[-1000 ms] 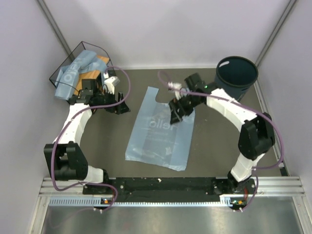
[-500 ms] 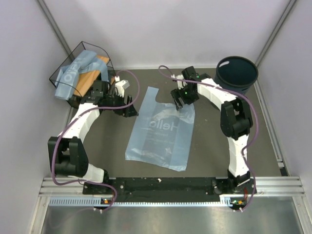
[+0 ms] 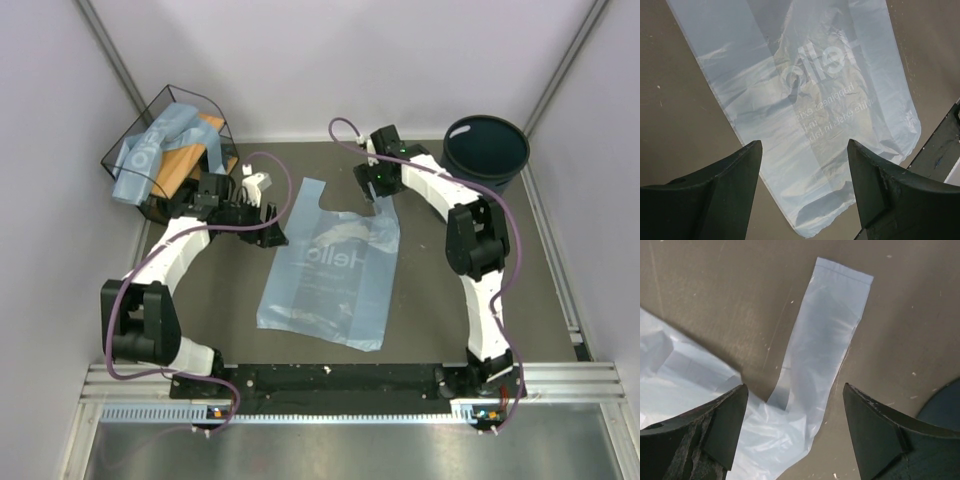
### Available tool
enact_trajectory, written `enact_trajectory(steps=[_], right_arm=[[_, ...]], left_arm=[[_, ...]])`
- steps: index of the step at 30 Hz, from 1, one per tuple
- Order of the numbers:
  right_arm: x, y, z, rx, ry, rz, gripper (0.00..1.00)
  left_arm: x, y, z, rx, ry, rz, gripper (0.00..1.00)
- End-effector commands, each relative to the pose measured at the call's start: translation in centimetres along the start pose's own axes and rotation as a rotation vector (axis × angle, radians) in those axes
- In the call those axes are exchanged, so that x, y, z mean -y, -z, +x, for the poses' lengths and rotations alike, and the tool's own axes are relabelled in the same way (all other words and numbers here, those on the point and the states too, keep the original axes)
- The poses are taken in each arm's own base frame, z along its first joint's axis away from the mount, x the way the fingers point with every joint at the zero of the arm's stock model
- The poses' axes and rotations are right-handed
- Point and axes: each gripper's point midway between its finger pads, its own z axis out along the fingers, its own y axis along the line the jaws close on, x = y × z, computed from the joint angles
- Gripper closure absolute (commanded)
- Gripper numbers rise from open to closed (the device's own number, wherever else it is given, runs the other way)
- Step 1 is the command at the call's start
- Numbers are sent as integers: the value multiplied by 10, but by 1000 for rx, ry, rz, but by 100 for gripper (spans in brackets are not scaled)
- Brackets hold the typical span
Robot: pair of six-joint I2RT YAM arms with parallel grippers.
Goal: Put the trash bags into the trash bin
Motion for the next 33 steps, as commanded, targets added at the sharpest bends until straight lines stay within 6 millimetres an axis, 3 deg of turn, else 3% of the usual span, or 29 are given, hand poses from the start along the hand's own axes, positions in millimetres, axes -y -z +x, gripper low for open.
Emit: enact_trajectory(steps=[1,5,7,9,12,13,14,18,21,23,25,26,28,29,33], right_arm=[[13,-14,-6,12,-3,68,21],[16,-24,4,-22,22,82,21],[17,-27,7,-32,29,78,26],[17,-28,7,-30,34,58,42],[14,-24,2,-15,50,36,75],[15,-22,-2,-4,51,38,93],[16,-21,-3,-2,59,45,100],[19,-1,-23,59,71,45,100],[3,35,-49,160,70,-55,100],[-15,78,-75,286,76,-153,100],[-30,104,-84,362,80,-237,100],[-43,144,-100,469,103,-315,100],[-59,175,-102,520,103,-410,100],[-75,208,-104,570,133,-501,100],[-103,268,-93,648,184,-652,100]], left_arm=[[5,10,-21,71,-56,-17,25],[4,10,-23,75,-60,-22,25],[4,11,-24,78,-62,-29,24],[3,12,-25,81,-67,-35,24],[4,16,-29,91,-74,-47,23],[3,16,-28,86,-69,-51,23],[4,17,-29,83,-69,-54,23],[3,23,-37,85,-70,-68,23],[8,30,-46,118,-95,-70,21],[15,39,-57,169,-113,-70,18],[22,47,-65,212,-112,-50,16],[32,58,-75,262,-140,-18,14],[44,70,-88,327,-154,-2,12],[54,82,-96,371,-186,2,9],[83,112,-129,550,-264,30,5]])
